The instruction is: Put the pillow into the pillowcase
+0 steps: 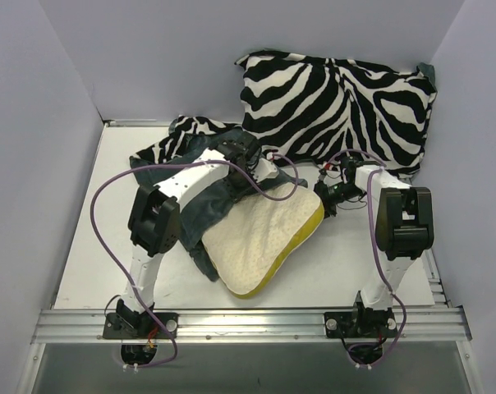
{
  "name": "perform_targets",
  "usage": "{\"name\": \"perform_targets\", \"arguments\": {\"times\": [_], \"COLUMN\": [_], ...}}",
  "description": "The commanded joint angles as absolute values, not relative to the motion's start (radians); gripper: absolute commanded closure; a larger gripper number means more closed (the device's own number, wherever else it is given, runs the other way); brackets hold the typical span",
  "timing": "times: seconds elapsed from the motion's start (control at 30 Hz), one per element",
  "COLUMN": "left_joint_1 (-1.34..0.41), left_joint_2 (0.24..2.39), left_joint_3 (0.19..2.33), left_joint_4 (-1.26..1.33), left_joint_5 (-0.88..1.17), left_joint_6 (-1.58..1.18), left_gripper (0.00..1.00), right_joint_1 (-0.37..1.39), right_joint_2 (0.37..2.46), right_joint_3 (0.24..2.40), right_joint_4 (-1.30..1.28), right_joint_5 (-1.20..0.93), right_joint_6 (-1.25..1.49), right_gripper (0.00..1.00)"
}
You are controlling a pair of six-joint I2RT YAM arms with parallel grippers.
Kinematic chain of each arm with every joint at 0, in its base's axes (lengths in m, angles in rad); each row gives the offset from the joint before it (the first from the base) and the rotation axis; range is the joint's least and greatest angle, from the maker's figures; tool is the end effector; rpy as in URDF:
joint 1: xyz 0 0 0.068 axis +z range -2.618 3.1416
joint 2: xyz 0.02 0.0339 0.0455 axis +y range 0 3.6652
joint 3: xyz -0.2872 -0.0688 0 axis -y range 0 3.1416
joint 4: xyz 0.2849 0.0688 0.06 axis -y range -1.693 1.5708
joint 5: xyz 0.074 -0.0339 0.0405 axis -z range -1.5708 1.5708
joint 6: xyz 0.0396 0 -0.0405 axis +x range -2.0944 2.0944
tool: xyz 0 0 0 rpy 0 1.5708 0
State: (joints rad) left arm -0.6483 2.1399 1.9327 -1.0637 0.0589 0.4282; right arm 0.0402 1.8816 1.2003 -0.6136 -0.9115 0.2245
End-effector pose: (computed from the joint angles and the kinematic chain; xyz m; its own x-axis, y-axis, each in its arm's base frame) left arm 0.3967 -0.3034 0.2471 -0.4367 0.8509 -0.2921 0.8772 0.4748 0.0715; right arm 0.3921 0.0471 0.1596 -0.9907 0.0966 -0.0963 -0.0197 0.5969 0.8021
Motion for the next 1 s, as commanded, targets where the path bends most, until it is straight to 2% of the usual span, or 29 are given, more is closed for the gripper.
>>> {"name": "perform_targets", "arguments": {"times": [0.0, 0.07, 0.2, 0.33, 0.4, 0.53, 0.7, 0.73, 0.77, 0.8, 0.87, 0.93, 0.97], "left_joint_1": [-0.646, -0.649, -0.702, -0.923, -0.954, -0.905, -0.798, -0.786, -0.767, -0.743, -0.726, -0.724, -0.726], "left_joint_2": [2.158, 2.138, 2.103, 2.118, 2.134, 2.195, 2.244, 2.231, 2.218, 2.198, 2.093, 1.945, 1.895], "left_joint_3": [1.977, 1.989, 2.091, 2.232, 2.261, 2.267, 2.335, 2.335, 2.333, 2.320, 2.179, 2.024, 1.864], "left_joint_4": [-1.012, -1.048, -1.193, -1.298, -1.292, -1.244, -1.218, -1.219, -1.233, -1.249, -1.267, -1.256, -1.249], "left_joint_5": [0.044, 0.113, 0.332, 0.451, 0.515, 0.571, 0.482, 0.473, 0.463, 0.442, 0.413, 0.353, 0.338], "left_joint_6": [0.483, 0.503, 0.473, 0.321, 0.258, 0.161, 0.149, 0.155, 0.169, 0.195, 0.230, 0.267, 0.276], "left_gripper": [0.78, 1.00, 1.00, 1.00, 1.00, 1.00, 1.00, 0.94, 0.73, 0.60, 0.42, 0.38, 0.35], "right_joint_1": [0.040, 0.035, 0.043, 0.070, 0.090, 0.112, 0.115, 0.110, 0.107, 0.103, 0.083, 0.071, 0.066], "right_joint_2": [1.861, 1.864, 1.900, 1.939, 1.954, 1.962, 1.971, 1.973, 1.974, 1.976, 1.980, 1.994, 2.000], "right_joint_3": [1.193, 1.198, 1.236, 1.318, 1.347, 1.370, 1.374, 1.381, 1.393, 1.396, 1.399, 1.399, 1.397], "right_joint_4": [-0.703, -0.704, -0.703, -0.706, -0.712, -0.716, -0.715, -0.715, -0.716, -0.716, -0.716, -0.715, -0.715], "right_joint_5": [-0.911, -0.911, -0.922, -0.930, -0.933, -0.933, -0.931, -0.924, -0.917, -0.908, -0.893, -0.884, -0.876], "right_joint_6": [0.193, 0.190, 0.199, 0.219, 0.222, 0.222, 0.219, 0.218, 0.210, 0.206, 0.201, 0.201, 0.199], "right_gripper": [1.00, 1.00, 1.00, 1.00, 1.00, 1.00, 1.00, 1.00, 1.00, 1.00, 1.00, 1.00, 1.00]}}
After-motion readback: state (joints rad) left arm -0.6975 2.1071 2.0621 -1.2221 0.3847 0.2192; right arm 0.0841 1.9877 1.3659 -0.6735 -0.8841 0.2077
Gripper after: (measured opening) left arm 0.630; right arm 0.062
